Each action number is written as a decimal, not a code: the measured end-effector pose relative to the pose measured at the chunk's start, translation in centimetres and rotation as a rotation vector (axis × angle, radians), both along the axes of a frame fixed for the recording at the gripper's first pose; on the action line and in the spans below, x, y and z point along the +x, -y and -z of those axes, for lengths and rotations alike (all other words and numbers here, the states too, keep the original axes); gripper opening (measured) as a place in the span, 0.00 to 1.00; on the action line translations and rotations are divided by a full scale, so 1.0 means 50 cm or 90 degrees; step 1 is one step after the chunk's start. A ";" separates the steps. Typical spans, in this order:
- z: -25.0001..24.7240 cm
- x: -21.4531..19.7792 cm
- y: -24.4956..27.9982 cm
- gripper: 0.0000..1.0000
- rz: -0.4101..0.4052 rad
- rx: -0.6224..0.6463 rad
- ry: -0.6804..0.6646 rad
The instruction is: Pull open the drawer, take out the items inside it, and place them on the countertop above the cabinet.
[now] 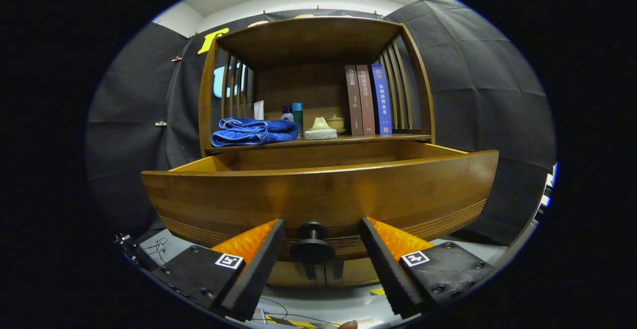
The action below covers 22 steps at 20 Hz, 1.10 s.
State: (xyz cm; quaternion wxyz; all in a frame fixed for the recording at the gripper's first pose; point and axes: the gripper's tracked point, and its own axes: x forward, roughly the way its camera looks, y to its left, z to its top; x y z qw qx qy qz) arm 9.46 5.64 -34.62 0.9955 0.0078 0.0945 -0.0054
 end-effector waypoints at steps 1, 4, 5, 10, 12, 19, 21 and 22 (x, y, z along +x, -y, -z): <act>-0.003 0.000 -0.003 0.99 0.002 0.011 0.000; -0.007 0.017 -0.004 0.99 0.003 0.022 -0.005; -0.007 0.027 -0.005 0.99 0.003 0.023 -0.008; -0.017 0.093 -0.006 0.99 0.004 0.011 -0.005; -0.013 0.118 -0.007 0.99 0.002 0.003 -0.010; -0.004 0.201 -0.006 0.99 0.003 -0.001 -0.010; -0.002 0.223 -0.007 0.99 0.003 -0.003 -0.012; -0.001 0.233 -0.007 0.99 0.002 -0.003 -0.013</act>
